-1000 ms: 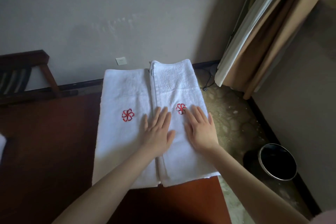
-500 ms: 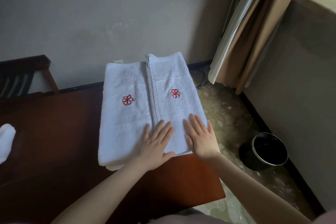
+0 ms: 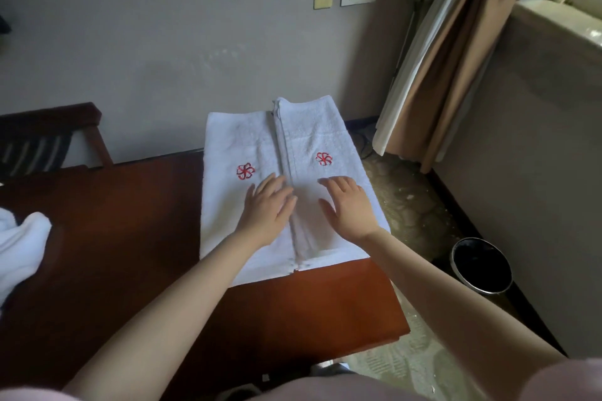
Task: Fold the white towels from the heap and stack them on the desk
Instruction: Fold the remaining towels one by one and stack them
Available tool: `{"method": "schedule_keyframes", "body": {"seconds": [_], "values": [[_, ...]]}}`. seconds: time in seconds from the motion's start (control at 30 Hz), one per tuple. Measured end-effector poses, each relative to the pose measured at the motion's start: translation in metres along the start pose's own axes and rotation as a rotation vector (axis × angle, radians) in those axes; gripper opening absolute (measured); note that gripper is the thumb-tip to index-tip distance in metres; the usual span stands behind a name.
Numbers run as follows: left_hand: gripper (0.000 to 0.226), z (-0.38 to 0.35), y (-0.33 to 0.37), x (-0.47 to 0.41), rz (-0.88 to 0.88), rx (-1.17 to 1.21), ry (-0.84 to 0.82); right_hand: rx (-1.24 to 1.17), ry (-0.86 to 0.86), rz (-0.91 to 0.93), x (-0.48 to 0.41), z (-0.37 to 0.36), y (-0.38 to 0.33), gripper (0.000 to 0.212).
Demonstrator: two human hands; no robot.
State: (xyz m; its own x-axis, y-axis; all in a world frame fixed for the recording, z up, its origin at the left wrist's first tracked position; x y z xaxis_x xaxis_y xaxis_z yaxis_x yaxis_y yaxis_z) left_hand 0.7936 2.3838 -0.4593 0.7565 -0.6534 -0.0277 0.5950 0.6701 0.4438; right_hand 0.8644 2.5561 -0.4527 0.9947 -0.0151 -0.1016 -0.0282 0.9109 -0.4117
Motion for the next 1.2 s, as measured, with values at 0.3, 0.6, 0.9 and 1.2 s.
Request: {"method": "schedule_keyframes", "body": {"seconds": [0.3,0.6,0.9,1.2], "values": [[0.025,0.090,-0.120,0.049,0.310,0.219,0.248,-0.130,-0.157,0.041,-0.079,-0.035,-0.136,0.026],[0.029,0.171,-0.299,0.139,0.450,0.149,0.192,-0.015,-0.389,0.109,-0.164,-0.125,-0.312,0.023],[0.030,0.210,-0.454,0.242,0.690,0.052,0.157,-0.059,-0.541,0.123,-0.214,-0.222,-0.449,0.031],[0.052,0.192,-0.547,0.319,1.062,-0.056,-0.281,-0.026,-0.671,0.102,-0.242,-0.281,-0.505,0.033]]}}
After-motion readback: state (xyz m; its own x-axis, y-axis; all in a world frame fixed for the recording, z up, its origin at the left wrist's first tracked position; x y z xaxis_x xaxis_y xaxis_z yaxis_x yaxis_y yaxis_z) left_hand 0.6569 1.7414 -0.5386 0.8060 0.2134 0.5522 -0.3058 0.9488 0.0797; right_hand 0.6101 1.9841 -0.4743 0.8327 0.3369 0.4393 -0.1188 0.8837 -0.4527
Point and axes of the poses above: each hand's wrist, its own x-axis away from the middle knuckle, its own z-axis out of the back of the hand, y = z × x, the point moved 3 cm from there along -x, towards the middle knuckle, and after that the axes turned 8 degrees about -y, right-handed, at the moved point
